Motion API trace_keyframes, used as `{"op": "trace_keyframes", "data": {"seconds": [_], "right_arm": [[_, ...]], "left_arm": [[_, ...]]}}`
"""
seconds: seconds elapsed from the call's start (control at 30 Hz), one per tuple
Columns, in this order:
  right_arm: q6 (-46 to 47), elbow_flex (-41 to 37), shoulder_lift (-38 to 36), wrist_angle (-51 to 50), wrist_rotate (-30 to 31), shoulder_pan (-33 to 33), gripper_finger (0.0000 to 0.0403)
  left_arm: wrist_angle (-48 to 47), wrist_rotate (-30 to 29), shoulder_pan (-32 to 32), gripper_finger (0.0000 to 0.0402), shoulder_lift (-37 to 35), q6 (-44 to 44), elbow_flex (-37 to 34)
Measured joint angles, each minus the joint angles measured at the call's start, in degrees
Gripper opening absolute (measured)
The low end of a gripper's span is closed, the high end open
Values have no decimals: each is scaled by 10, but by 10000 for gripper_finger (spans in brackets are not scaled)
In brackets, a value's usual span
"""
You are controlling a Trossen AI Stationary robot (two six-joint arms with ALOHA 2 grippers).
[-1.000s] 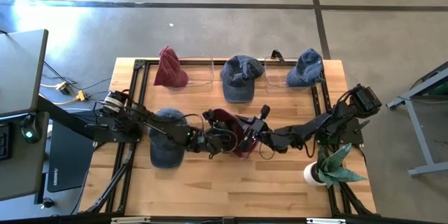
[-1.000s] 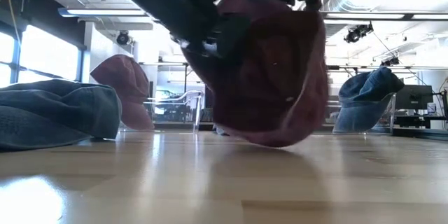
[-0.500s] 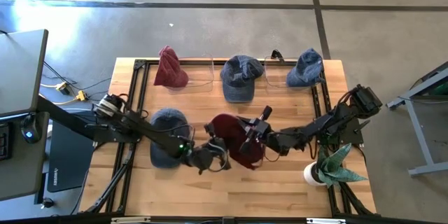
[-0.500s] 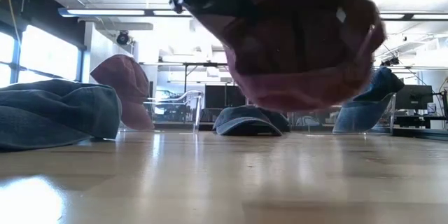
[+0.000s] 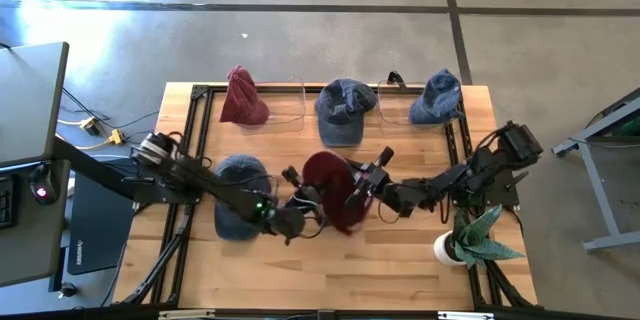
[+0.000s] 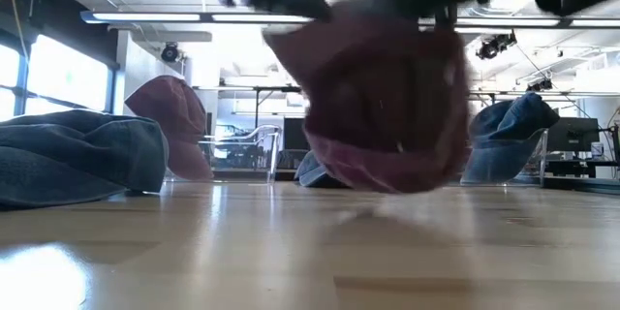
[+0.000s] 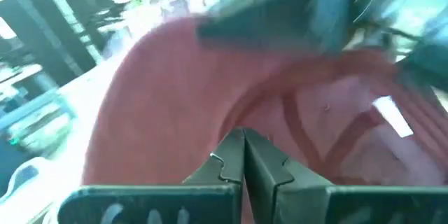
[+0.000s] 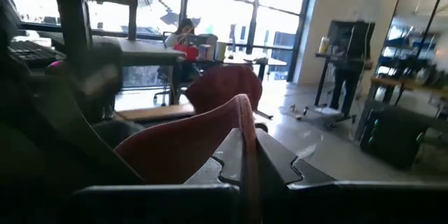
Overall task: Pick & Place hat
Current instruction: Put the red cap into the left transparent bin
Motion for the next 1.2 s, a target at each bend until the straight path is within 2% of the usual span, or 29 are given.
{"op": "trace_keyframes", "data": {"seconds": [0.1, 0.2, 0.23, 0.3, 0.4, 0.43, 0.57, 0.67, 0.8, 0.9, 0.97, 1.07, 1.2], "right_arm": [[54, -42, 10, 59, -14, -28, 11], [106, -68, 12, 66, -22, -49, 11], [118, -73, 13, 66, -29, -54, 9], [131, -77, 13, 66, -42, -59, 8], [133, -77, 13, 62, -69, -63, 10], [133, -77, 13, 61, -75, -64, 13], [132, -77, 13, 60, -86, -63, 11], [130, -77, 13, 59, -87, -63, 8], [126, -79, 14, 48, -85, -63, 12], [128, -77, 14, 53, -87, -63, 16], [128, -77, 14, 51, -87, -63, 13], [114, -77, 14, 50, -87, -63, 8], [104, -77, 14, 50, -87, -63, 14]], "left_arm": [[1, 13, -18, 0, -19, 28, 2], [-49, -44, -45, 0, -40, 62, -2], [-72, -44, -50, 1, -61, 62, -2], [-148, 0, -43, 1, -101, -12, 4], [-343, 91, -11, 11, -159, -148, -1], [-382, 118, 6, 20, -169, -180, -1], [-431, 174, 64, 78, -197, -239, -22], [-386, 229, 106, 138, -204, -237, -44], [-293, 351, 154, 222, -203, -208, -96], [-207, 437, 177, 266, -203, -189, -129], [-164, 481, 190, 279, -203, -184, -148], [-117, 514, 208, 283, -203, -192, -165], [-80, 540, 220, 263, -203, -194, -180]]}}
